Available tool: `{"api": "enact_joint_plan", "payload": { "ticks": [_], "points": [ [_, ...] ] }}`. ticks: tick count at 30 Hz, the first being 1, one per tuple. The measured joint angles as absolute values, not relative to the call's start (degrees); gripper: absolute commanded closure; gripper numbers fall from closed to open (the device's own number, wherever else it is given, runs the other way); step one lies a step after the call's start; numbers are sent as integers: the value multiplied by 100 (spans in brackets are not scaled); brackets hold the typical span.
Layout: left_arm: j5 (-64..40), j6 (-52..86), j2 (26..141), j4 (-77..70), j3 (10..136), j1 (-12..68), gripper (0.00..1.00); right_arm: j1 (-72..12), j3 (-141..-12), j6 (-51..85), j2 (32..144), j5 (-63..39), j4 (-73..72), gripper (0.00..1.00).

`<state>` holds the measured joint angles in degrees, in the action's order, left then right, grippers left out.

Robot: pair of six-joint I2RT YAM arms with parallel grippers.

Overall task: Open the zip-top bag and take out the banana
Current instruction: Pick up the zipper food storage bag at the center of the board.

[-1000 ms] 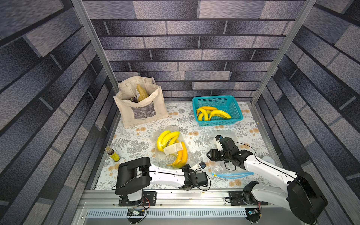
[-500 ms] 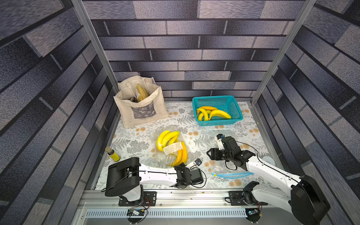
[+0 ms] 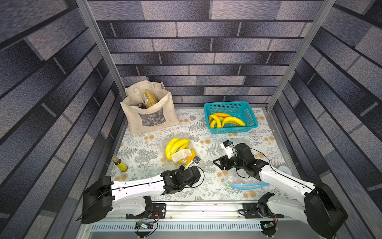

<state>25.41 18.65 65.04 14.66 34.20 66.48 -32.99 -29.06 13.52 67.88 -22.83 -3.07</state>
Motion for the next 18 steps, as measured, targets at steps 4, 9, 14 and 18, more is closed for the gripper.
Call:
{"api": "enact_joint_plan", "payload": {
  "ticks": [4,9,14,18],
  "points": [
    [2401,1868,6272,1431,3417,6541,100,-3413,-2899,1057,7137,-2794,-958,31],
    [2222,1865,6267,1417,3387,6410,100,-3669,-2899,637,7172,-3140,-1525,30],
    [2043,1865,6267,1411,3363,6257,100,-3717,-2908,239,7411,-3424,-1951,31],
    [1841,1868,6217,1367,3315,6086,100,-3756,-3050,67,7765,-3579,-2093,32]
  ]
}}
